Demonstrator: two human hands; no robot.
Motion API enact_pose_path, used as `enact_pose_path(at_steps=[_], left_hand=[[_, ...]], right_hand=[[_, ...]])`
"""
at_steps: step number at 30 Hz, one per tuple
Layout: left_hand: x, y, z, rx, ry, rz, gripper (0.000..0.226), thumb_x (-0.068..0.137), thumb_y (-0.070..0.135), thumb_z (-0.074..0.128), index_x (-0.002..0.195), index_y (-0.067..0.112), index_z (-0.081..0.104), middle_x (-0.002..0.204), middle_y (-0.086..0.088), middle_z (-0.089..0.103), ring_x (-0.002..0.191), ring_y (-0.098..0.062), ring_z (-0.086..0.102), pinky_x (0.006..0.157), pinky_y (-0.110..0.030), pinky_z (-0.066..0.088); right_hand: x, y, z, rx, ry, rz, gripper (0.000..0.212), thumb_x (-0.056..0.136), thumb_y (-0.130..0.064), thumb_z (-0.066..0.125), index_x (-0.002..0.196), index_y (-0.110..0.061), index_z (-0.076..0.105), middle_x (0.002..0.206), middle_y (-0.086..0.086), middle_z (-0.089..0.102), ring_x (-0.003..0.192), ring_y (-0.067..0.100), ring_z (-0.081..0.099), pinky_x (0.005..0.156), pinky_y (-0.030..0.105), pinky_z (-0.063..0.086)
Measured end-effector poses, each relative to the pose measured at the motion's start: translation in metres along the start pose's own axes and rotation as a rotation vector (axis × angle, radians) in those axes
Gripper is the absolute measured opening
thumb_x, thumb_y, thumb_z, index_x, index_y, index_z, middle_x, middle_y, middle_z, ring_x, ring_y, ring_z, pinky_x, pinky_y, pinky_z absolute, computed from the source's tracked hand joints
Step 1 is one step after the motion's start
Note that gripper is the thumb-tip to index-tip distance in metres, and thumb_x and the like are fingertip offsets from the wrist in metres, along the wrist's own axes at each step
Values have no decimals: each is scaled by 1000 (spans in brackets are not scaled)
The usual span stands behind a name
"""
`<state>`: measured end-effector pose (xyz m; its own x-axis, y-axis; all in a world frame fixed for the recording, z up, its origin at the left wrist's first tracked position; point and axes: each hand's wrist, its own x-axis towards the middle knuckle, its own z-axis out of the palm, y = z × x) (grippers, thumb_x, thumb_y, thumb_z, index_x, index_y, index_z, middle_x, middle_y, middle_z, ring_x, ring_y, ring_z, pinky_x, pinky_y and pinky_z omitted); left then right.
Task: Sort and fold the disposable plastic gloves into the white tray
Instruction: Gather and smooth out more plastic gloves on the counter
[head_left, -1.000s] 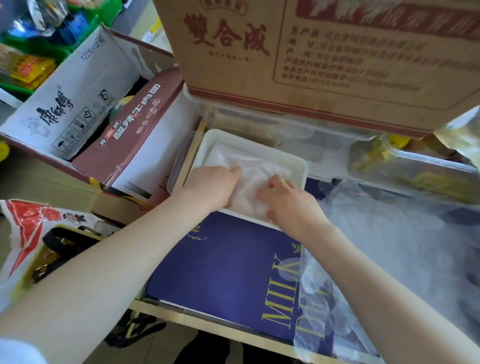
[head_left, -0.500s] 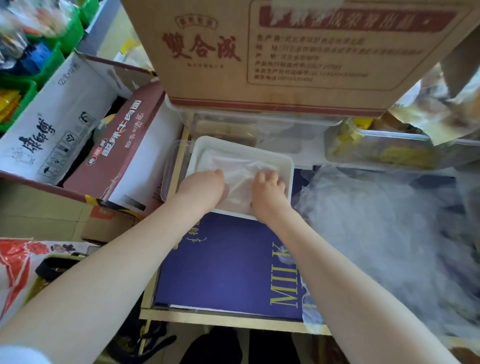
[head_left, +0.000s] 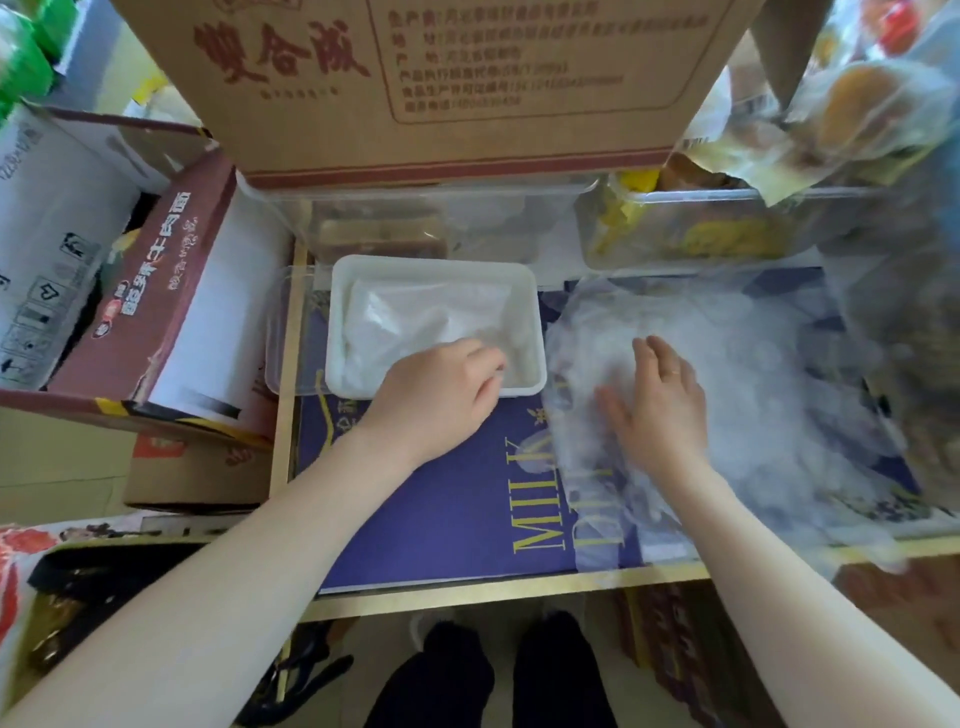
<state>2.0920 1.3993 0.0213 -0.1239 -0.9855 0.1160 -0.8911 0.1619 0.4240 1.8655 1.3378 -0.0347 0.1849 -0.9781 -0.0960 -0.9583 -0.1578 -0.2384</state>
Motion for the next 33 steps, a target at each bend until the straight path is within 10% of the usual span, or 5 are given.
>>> enact_pose_path(at_steps=[13, 17, 22, 29, 33], left_hand=[[20, 94, 58, -872, -21, -551, 74, 78, 42, 69, 138, 14, 36, 124, 3, 50, 110, -8, 52, 95, -25, 44], [33, 121, 59, -1196, -22, -669, 55, 62, 61, 73, 89, 16, 59, 80, -4, 59, 77, -15, 54, 75, -31, 42], [22, 135, 60, -1065, 173, -715, 16, 89, 11, 57, 74, 14, 63, 62, 3, 67, 64, -10, 61, 62, -22, 45], [-40, 116, 54, -1071, 117, -924, 12, 88, 13, 60, 80, 17, 69, 75, 1, 67, 76, -22, 58, 70, -33, 45], [-61, 112, 40, -1077, 149, -933, 15, 88, 17, 61, 80, 21, 73, 82, -12, 66, 80, -30, 60, 76, -37, 50]], right_hand=[[-4, 50, -34, 541, 37, -252, 9, 82, -11, 65, 74, -8, 62, 77, 1, 56, 63, 13, 46, 58, 15, 32], [-24, 57, -54, 436, -29, -506, 11, 79, -21, 61, 74, -11, 61, 71, -1, 57, 56, 16, 48, 53, 30, 42], [-36, 64, -52, 419, -230, -700, 22, 82, -32, 55, 81, -12, 64, 64, 1, 61, 54, 24, 53, 49, 32, 42], [-20, 48, -43, 603, -418, -503, 70, 79, -42, 69, 137, -16, 40, 139, 4, 42, 128, 17, 37, 103, 26, 30], [-11, 15, -38, 613, -669, -577, 52, 79, -31, 72, 126, -21, 52, 120, -6, 52, 115, 6, 46, 100, 27, 36]])
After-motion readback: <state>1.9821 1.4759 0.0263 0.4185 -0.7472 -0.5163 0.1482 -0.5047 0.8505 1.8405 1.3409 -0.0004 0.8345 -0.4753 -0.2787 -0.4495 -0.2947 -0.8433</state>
